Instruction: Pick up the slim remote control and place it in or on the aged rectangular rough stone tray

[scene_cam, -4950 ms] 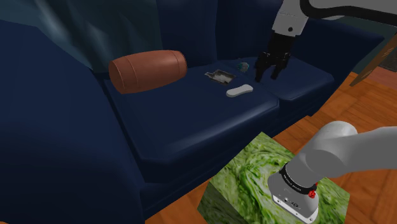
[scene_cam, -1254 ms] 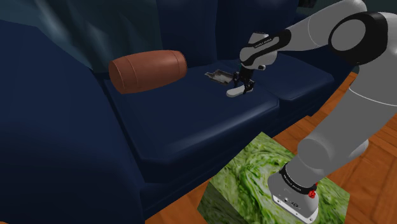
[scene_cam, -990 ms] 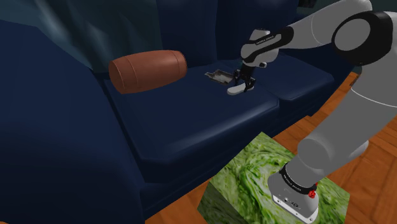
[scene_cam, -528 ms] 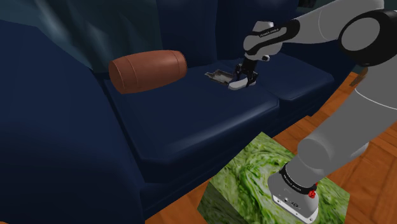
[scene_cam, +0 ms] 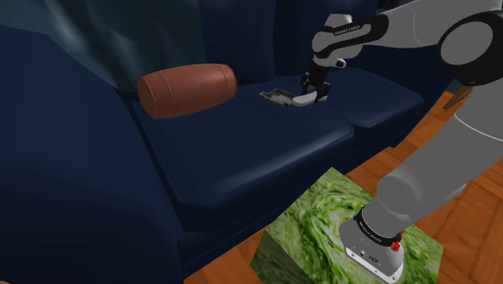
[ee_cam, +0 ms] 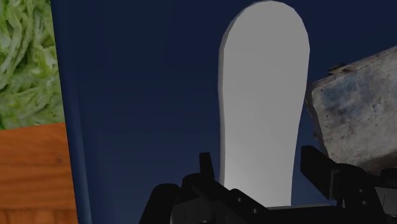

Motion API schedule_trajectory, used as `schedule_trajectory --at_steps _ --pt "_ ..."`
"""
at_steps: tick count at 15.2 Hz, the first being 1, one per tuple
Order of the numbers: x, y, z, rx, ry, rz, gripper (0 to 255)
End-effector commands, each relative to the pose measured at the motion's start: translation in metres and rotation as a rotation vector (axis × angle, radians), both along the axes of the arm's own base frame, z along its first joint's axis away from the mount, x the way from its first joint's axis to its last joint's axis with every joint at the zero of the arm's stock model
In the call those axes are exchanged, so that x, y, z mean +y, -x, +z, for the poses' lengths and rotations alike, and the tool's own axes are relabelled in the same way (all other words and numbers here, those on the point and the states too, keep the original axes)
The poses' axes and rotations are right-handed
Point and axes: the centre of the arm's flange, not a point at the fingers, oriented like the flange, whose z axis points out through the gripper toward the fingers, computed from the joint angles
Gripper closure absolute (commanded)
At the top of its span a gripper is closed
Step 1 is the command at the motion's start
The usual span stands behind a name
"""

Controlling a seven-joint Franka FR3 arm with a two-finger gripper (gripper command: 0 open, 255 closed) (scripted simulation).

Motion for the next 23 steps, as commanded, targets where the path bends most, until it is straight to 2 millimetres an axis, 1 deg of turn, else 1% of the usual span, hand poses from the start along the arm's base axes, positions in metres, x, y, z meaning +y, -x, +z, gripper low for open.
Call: schedule_trajectory --at_steps 1,4,17,23 --pt "0.000 0.001 0.012 0.000 0.000 0.000 255" --pt "0.000 0.001 0.027 0.000 0.000 0.000 255" --pt "0.000 -0.169 0.036 0.000 0.000 0.000 255" --pt "0.000 -0.169 0.004 0.000 0.000 0.000 255"
